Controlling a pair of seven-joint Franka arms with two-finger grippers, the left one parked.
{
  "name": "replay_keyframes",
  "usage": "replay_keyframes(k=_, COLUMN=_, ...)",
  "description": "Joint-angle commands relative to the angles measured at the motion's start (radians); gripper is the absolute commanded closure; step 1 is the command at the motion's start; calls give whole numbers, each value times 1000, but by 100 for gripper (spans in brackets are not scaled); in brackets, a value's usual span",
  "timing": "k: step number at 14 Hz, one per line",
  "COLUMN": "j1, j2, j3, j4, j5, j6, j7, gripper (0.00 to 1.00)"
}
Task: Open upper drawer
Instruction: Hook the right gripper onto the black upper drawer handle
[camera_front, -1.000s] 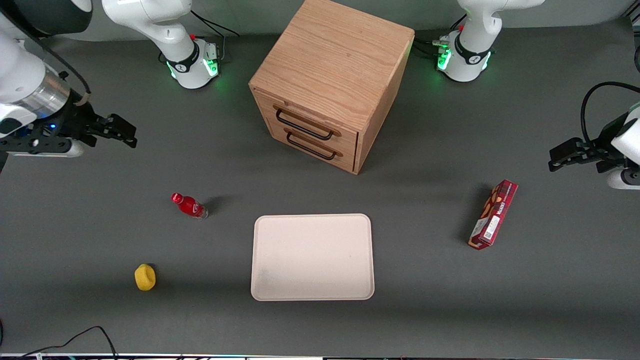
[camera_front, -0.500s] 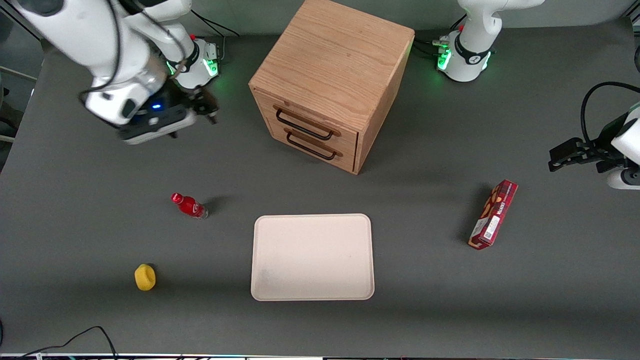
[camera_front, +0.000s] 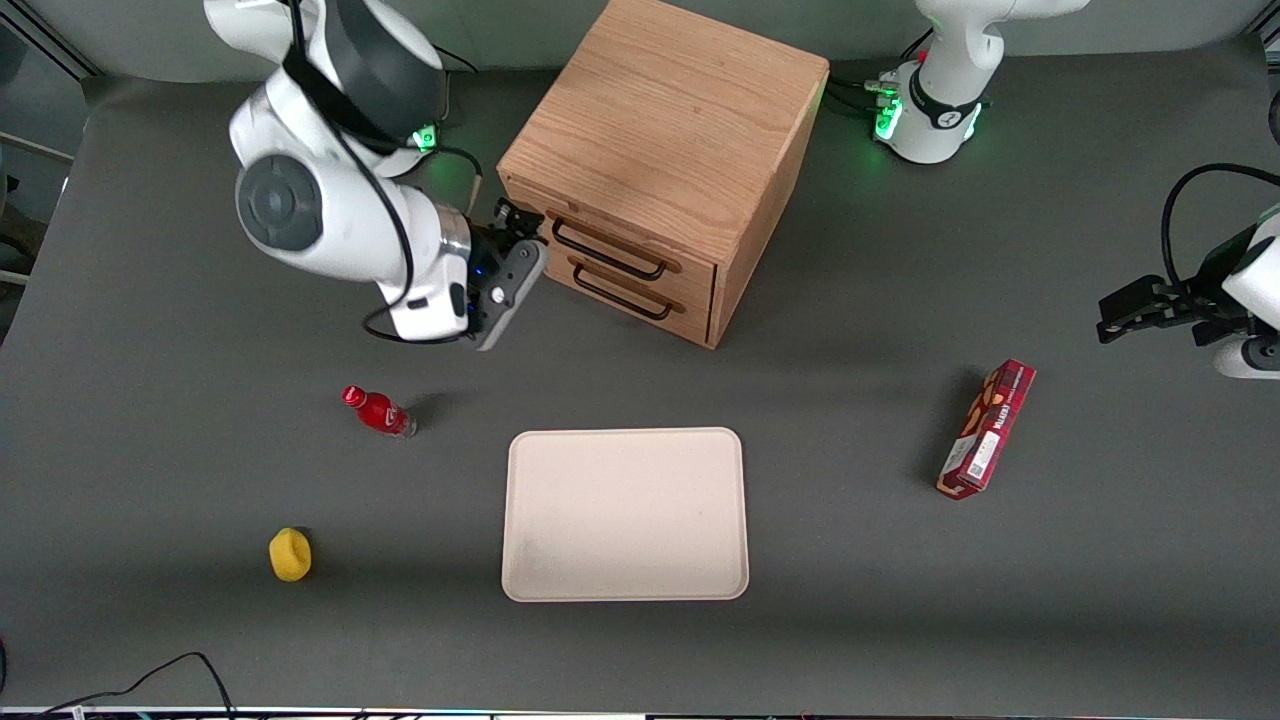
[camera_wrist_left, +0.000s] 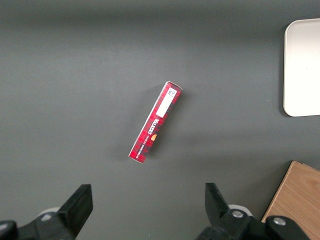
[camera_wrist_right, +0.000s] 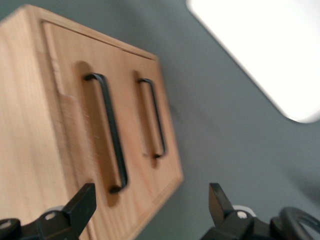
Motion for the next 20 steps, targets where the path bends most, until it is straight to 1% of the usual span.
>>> replay_keyframes(k=1, j1=2, j2=56, j3=11, j4=42, j5=78, j6=-10, j7=-38, gripper=0)
replay_keyframes(k=3, j1=1, j2=119, j3=33, j4=42, j5=78, j6=-5, j7=-40, gripper=0)
replay_keyframes(k=7, j1=19, j2=188, j3=63, j4=33, j5=64, j6=67, j7=-40, gripper=0)
replay_keyframes(k=10, j1=28, j2=213, j3=79, j4=28, j5=61, j6=96, j7=-38, gripper=0)
replay_keyframes(k=12, j1=37, j2=224, j3=81, j4=24, j5=40, j6=110, j7=-38, gripper=0)
replay_keyframes(k=17, j1=39, j2=245, j3=84, j4=16, j5=36, j6=139, j7=-38, gripper=0)
replay_keyframes(k=19, j1=39, j2=261, j3=84, j4=17, j5=4, j6=161, j7=-38, gripper=0)
replay_keyframes(k=20, j1=39, j2=273, j3=84, j4=19, j5=0, j6=168, j7=-38, gripper=0)
